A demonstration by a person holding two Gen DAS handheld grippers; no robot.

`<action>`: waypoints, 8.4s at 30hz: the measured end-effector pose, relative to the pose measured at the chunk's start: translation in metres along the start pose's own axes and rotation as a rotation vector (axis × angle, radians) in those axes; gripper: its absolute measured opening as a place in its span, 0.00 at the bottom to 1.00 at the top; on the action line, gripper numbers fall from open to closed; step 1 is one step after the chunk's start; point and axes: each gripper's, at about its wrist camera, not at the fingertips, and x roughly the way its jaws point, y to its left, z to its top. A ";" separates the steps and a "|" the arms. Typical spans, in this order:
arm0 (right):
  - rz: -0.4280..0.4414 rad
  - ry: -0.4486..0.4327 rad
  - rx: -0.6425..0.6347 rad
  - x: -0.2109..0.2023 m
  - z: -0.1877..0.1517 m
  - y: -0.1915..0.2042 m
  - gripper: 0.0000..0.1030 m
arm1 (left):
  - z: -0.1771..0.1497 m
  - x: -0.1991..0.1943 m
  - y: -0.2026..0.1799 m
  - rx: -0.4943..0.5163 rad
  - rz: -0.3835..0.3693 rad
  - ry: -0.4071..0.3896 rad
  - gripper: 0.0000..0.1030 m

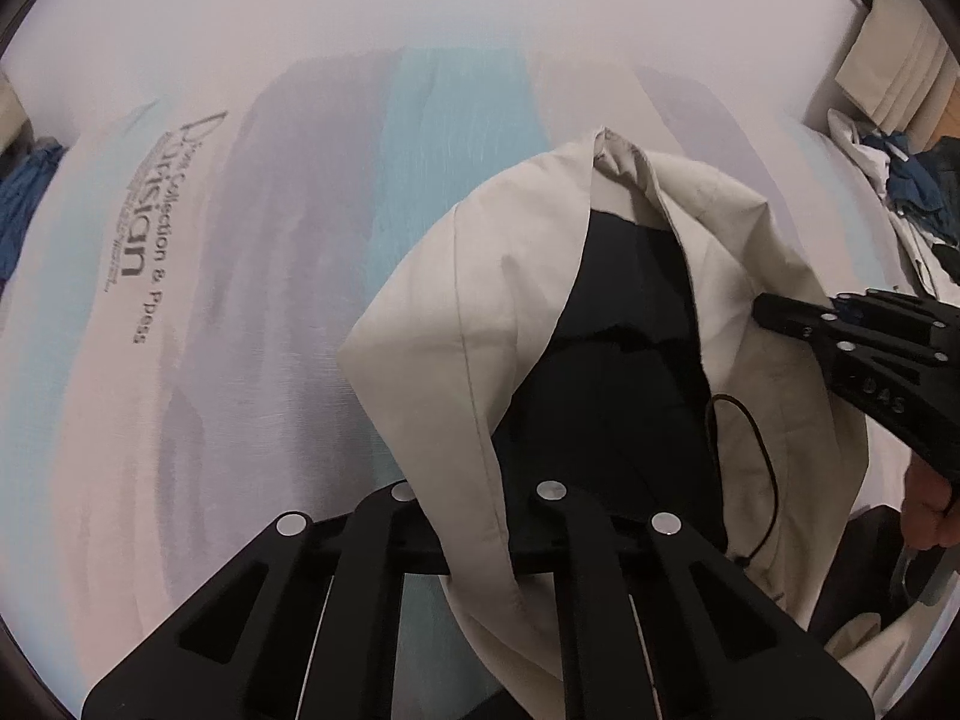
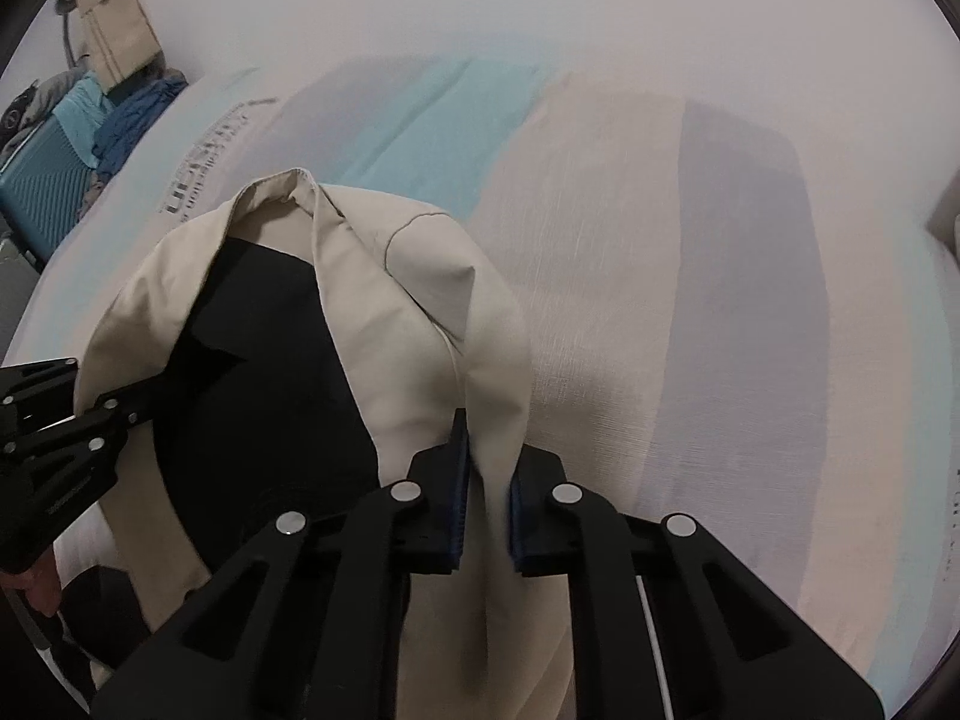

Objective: Fold large clothes
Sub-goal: 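Grasp the hood edge with both grippers and lift it, then fold the hood over the jacket body with both grippers, then open both grippers to release the hood onto the jacket, then move both open grippers along the jacket body to its hem, then close both grippers on the beige jacket hem, then lift the hem with both grippers and fold it over toward the hood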

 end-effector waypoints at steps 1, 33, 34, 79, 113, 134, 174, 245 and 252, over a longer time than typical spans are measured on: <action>-0.001 -0.010 -0.003 -0.009 -0.001 0.001 0.06 | -0.001 -0.004 -0.003 0.001 0.003 -0.007 0.05; -0.111 -0.232 -0.044 -0.231 -0.150 0.047 0.03 | -0.149 -0.196 -0.081 0.139 0.176 -0.342 0.03; -0.124 -0.237 -0.051 -0.234 -0.159 0.050 0.03 | -0.157 -0.198 -0.083 0.145 0.188 -0.352 0.03; -0.143 0.072 -0.174 -0.178 -0.375 0.074 0.03 | -0.362 -0.136 -0.099 0.161 0.044 -0.153 0.09; -0.007 -0.075 -0.082 -0.285 -0.338 0.074 0.53 | -0.342 -0.236 -0.068 0.121 0.020 -0.203 0.91; 0.034 0.142 -0.032 -0.173 -0.369 0.087 0.69 | -0.368 -0.114 -0.093 0.156 -0.013 0.029 0.93; -0.205 0.435 0.191 -0.350 -0.602 0.011 0.93 | -0.579 -0.273 0.016 -0.061 0.048 0.284 0.94; 0.077 0.635 0.304 -0.468 -0.581 -0.078 0.07 | -0.525 -0.349 0.021 -0.005 0.014 0.504 0.03; 0.121 0.637 0.380 -0.482 -0.548 -0.105 0.07 | -0.488 -0.367 0.034 -0.034 0.017 0.483 0.03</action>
